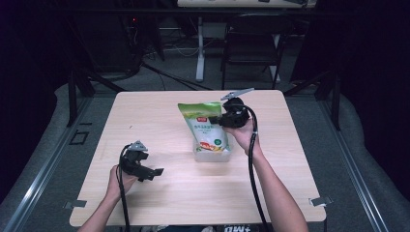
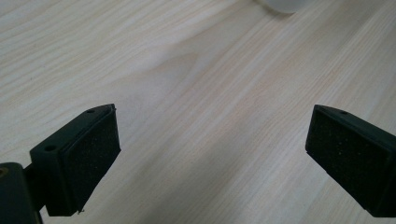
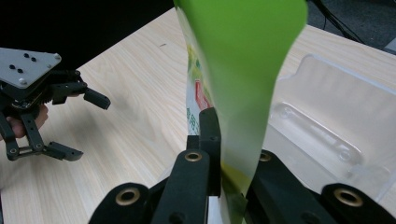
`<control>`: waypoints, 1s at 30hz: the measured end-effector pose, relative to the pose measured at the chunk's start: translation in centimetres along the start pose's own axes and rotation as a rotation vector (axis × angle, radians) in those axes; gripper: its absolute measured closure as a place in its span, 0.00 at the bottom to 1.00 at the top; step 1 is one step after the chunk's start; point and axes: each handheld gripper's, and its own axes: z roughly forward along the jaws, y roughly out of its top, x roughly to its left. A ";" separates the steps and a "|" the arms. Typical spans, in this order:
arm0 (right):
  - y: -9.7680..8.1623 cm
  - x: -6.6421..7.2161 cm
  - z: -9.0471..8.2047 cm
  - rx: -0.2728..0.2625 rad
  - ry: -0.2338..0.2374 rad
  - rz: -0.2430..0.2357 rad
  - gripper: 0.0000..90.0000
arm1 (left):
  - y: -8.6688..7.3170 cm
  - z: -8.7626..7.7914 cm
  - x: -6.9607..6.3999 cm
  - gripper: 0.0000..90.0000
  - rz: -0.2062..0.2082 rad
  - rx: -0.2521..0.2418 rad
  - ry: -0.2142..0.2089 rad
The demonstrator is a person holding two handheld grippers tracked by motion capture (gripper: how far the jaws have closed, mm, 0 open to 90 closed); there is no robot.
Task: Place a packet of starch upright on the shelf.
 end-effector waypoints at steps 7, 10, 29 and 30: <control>-0.6 -0.7 -0.2 0.024 -0.022 0.015 1.00 | 0.0 0.0 0.0 0.03 0.000 -0.001 0.003; -0.9 -1.1 -0.1 0.037 -0.028 0.019 1.00 | 0.0 0.0 0.0 0.03 0.000 0.001 0.002; -2.5 -2.8 -0.2 0.080 -0.116 0.062 0.94 | 0.0 0.1 -0.1 0.03 -0.006 -0.002 0.004; -2.5 -2.9 -0.2 0.077 -0.115 0.066 0.94 | 0.0 0.1 -0.1 0.03 -0.003 0.000 0.004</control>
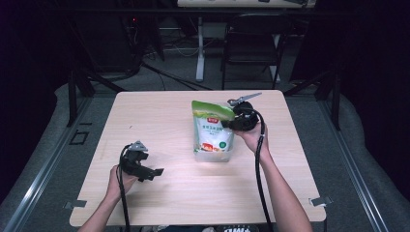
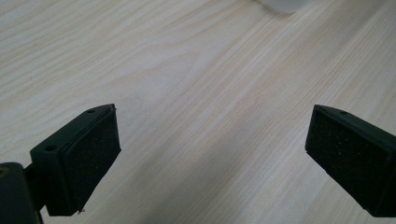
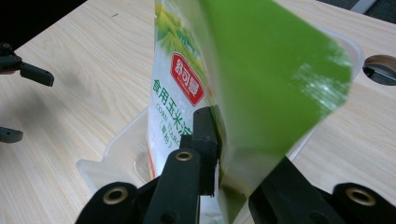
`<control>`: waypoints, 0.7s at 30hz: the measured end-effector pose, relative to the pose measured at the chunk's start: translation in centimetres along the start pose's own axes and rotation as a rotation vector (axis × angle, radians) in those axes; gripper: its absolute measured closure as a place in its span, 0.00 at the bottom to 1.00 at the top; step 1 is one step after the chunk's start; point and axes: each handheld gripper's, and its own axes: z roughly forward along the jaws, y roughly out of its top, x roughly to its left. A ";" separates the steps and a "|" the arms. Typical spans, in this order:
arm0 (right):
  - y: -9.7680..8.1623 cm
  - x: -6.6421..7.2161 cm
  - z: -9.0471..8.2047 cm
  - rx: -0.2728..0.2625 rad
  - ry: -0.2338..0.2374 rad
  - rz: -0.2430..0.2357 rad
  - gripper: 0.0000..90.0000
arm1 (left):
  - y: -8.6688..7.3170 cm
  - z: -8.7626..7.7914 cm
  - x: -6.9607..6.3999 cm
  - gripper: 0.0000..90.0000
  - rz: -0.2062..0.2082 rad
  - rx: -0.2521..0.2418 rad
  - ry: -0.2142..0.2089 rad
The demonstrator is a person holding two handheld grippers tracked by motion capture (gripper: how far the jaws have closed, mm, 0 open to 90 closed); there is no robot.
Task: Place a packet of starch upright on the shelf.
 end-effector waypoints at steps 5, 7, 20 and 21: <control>-0.1 -0.1 -0.3 -0.008 -0.006 0.005 0.91 | 0.1 -0.1 0.0 0.03 0.010 0.004 0.002; -0.1 -0.2 -0.5 -0.009 -0.009 0.005 0.89 | 0.1 0.0 0.0 0.03 0.011 0.008 0.002; 0.0 -0.1 -2.3 -0.032 -0.057 0.007 0.66 | 0.0 -0.1 -0.1 0.03 0.006 0.002 -0.001; 0.0 -0.1 -2.5 -0.036 -0.054 0.004 0.62 | 0.1 -0.1 -0.1 0.03 0.007 0.003 -0.001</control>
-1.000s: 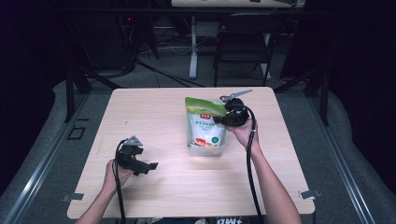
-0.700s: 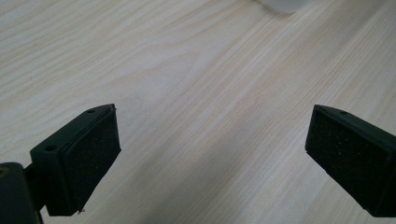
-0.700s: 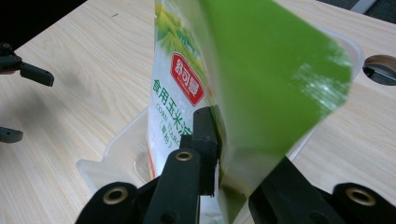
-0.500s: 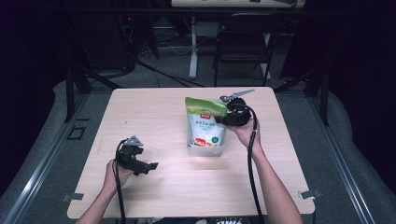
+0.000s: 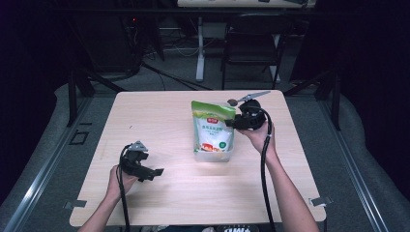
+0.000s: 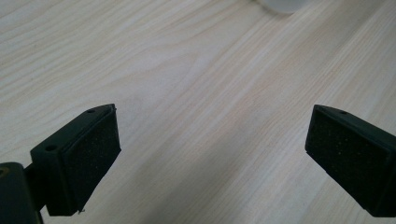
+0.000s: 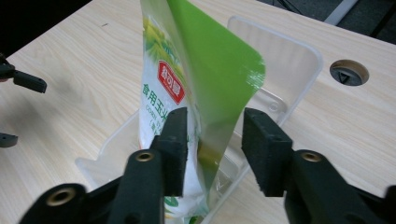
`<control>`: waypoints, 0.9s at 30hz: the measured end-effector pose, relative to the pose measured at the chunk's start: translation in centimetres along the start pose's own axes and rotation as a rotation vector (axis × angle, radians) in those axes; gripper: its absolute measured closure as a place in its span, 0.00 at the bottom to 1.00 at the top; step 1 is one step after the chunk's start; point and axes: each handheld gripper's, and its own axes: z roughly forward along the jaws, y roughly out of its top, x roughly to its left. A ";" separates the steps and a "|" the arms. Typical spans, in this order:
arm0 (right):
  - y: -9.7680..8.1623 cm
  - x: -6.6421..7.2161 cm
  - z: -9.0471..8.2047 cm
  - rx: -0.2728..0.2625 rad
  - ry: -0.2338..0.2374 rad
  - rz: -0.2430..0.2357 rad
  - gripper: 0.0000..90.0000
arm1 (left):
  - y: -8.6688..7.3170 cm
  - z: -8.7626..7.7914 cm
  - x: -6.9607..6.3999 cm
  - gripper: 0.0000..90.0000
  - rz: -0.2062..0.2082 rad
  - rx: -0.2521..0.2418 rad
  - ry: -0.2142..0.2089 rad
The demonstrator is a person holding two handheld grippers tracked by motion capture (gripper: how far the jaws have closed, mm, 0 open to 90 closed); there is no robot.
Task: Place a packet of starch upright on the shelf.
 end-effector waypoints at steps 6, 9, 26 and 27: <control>-0.2 0.3 -1.7 0.006 -0.016 -0.014 0.38 | 0.0 0.1 0.0 0.03 0.000 -0.001 0.002; -0.4 0.6 -2.9 0.013 -0.026 -0.034 0.30 | 0.0 0.1 -0.1 0.03 0.000 0.000 0.001; -5.3 1.5 -8.8 0.068 -0.052 -0.087 0.14 | 0.0 0.1 -0.1 0.04 0.005 0.006 0.001; -5.8 1.5 -9.1 0.079 -0.048 -0.084 0.14 | 0.0 0.1 0.0 0.04 0.010 0.007 0.002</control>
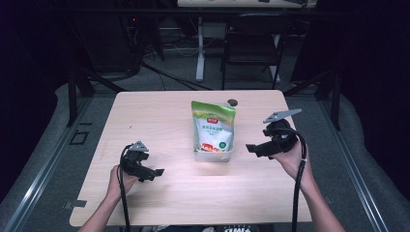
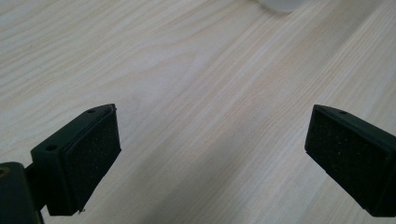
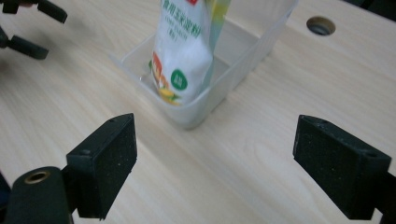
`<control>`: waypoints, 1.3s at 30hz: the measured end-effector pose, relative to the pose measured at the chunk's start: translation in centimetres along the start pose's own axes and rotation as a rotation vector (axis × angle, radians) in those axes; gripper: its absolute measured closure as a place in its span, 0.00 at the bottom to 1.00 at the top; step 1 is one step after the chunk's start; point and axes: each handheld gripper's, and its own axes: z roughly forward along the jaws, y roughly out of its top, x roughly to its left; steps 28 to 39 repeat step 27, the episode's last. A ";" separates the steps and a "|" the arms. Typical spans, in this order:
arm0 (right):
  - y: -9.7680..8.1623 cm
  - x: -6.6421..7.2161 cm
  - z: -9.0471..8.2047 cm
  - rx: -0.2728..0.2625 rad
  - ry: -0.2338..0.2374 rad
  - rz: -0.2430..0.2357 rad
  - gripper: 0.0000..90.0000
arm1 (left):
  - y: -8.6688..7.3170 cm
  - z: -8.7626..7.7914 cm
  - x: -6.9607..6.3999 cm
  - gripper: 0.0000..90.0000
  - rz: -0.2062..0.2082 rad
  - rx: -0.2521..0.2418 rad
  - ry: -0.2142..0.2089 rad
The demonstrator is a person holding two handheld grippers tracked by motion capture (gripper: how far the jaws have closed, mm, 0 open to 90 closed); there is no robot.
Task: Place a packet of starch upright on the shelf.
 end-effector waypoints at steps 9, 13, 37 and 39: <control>-4.8 -0.9 -0.8 0.067 -0.052 0.048 0.13 | 0.1 0.1 -0.1 0.04 -0.001 0.000 0.000; -7.9 -1.6 0.0 0.097 -0.065 0.098 0.12 | 0.1 0.1 -0.1 0.04 -0.004 -0.002 -0.001; -13.0 -2.4 1.7 0.097 -0.047 0.166 0.14 | 0.1 0.2 -0.1 0.04 -0.002 0.001 0.003; -13.0 -2.4 1.7 0.097 -0.047 0.166 0.14 | 0.1 0.2 -0.1 0.04 -0.002 0.001 0.003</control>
